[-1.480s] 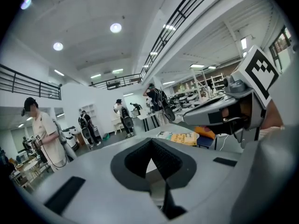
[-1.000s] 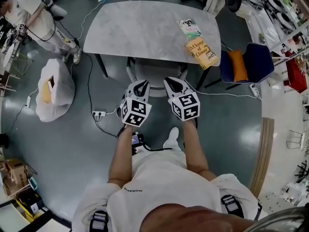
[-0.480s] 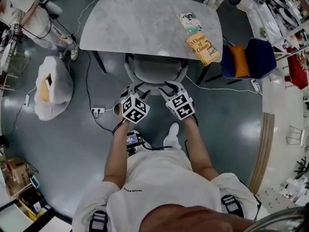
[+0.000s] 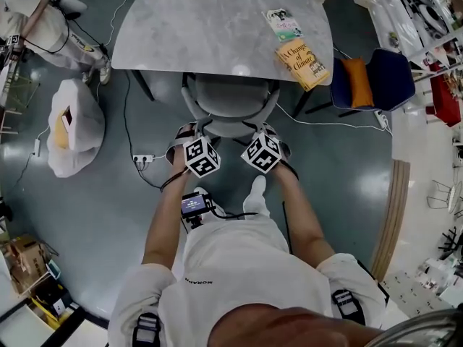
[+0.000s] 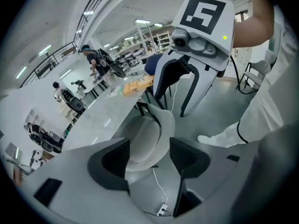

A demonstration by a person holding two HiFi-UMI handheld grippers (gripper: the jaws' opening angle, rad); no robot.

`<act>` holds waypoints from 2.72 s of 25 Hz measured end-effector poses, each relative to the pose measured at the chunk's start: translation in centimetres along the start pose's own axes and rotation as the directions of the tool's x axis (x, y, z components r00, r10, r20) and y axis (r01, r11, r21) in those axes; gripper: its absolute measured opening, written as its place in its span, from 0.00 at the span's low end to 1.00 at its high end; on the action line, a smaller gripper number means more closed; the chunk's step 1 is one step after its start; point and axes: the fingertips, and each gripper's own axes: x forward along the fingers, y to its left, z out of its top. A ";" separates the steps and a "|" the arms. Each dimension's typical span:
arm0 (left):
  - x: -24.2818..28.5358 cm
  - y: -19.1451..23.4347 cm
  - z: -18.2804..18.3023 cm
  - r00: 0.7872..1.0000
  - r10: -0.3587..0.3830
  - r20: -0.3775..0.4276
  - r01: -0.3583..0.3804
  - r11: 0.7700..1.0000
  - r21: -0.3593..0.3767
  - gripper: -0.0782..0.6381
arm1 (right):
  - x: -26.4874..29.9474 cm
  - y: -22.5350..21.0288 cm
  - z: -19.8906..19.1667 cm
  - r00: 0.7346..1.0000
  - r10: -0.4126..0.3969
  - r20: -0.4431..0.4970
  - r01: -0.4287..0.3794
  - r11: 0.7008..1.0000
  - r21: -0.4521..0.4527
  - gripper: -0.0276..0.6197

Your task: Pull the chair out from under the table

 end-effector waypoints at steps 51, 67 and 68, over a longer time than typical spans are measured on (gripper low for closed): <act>13.4 -4.8 -7.6 0.973 0.019 -0.230 0.107 0.846 0.522 0.23 | 11.2 0.9 -10.7 0.927 -0.112 -0.359 -0.087 0.864 -0.496 0.18; 12.9 -4.8 -7.9 0.969 0.048 -0.243 0.090 0.845 0.526 0.22 | 11.2 1.5 -10.3 0.928 -0.108 -0.358 -0.092 0.862 -0.499 0.17; 12.8 -5.0 -7.9 0.969 0.044 -0.243 0.094 0.844 0.528 0.22 | 11.2 1.7 -10.3 0.928 -0.105 -0.357 -0.095 0.861 -0.500 0.17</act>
